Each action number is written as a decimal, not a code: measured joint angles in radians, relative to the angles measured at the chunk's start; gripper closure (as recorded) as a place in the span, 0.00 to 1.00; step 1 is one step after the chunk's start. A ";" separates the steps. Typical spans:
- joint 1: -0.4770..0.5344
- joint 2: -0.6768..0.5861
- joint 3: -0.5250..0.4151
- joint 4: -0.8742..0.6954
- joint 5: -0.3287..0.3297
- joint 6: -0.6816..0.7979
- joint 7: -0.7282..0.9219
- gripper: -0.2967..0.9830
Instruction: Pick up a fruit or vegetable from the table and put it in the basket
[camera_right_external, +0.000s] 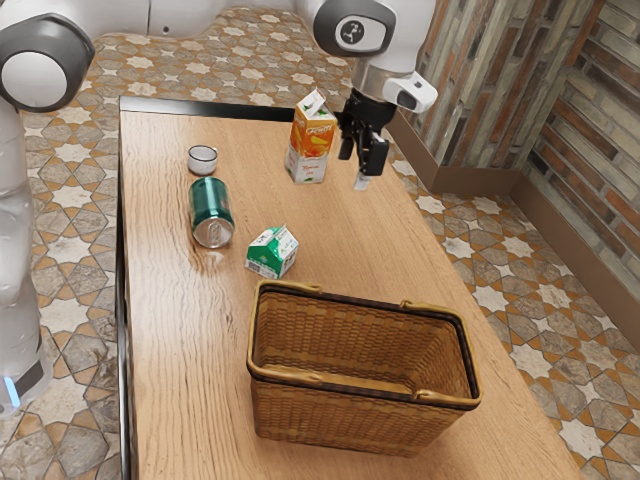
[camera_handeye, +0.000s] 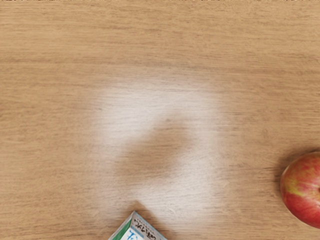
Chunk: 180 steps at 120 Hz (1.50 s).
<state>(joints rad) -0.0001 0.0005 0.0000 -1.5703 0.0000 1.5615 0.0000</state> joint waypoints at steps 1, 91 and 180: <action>0.000 0.000 0.000 0.000 0.000 0.000 0.000 0.23; -0.545 0.239 0.552 0.315 -0.102 -0.077 -0.002 0.23; -0.602 -0.112 0.422 -0.040 0.028 -0.075 -0.212 0.23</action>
<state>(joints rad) -0.6019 -0.1112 0.4221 -1.6102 0.0277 1.4870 -0.2122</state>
